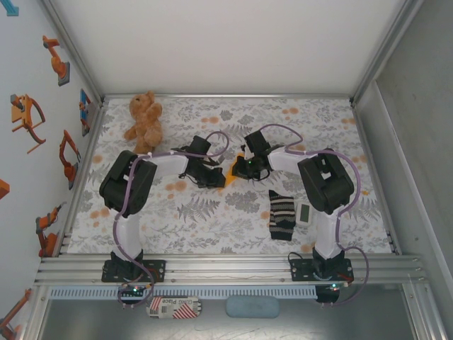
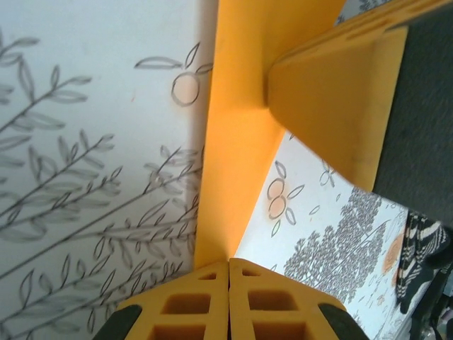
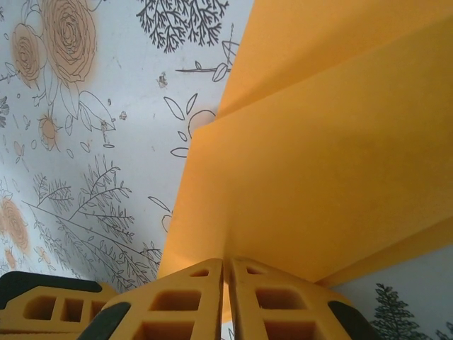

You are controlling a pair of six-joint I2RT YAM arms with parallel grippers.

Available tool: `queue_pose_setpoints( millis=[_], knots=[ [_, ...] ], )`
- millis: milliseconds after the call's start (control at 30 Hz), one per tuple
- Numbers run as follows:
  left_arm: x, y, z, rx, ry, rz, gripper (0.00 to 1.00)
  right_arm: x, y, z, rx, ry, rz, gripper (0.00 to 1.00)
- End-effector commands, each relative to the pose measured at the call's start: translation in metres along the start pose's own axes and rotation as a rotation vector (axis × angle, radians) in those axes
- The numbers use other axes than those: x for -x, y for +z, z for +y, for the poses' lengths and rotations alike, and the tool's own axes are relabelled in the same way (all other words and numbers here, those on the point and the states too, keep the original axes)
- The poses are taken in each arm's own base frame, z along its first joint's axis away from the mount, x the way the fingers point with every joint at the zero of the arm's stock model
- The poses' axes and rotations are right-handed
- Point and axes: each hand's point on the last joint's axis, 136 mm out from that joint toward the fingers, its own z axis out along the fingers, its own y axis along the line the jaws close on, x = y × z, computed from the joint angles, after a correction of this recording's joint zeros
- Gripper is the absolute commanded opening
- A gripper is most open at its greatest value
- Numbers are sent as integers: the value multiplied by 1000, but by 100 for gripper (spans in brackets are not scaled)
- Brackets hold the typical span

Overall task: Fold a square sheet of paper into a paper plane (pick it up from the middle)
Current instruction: Fold the wing for the fifth time at the center of the table.

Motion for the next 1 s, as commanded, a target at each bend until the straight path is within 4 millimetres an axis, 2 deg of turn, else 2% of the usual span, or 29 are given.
queue_pose_setpoints(
  millis=[0, 200, 367, 467, 600, 733, 967],
  knots=[
    [-33, -5, 14, 72, -37, 87, 7, -24, 17, -55, -197, 58, 64, 12],
    [-45, -12, 21, 120, -36, 109, 7, -24, 17, -55, -196, 60, 64, 12],
    [-43, -21, 19, 145, -19, 95, 7, -23, 17, -54, -193, 60, 63, 12],
    [-30, -30, 8, 132, 10, 44, 7, -24, 16, -53, -190, 59, 64, 12],
    [-1, -43, -18, 58, 47, -90, 7, -23, 16, -53, -189, 60, 61, 12],
    [16, -33, -28, -3, 33, -127, 7, -23, 17, -53, -187, 63, 61, 12],
    [13, -5, -24, -23, 15, -51, 6, -24, 17, -55, -190, 68, 65, 12]
  ],
)
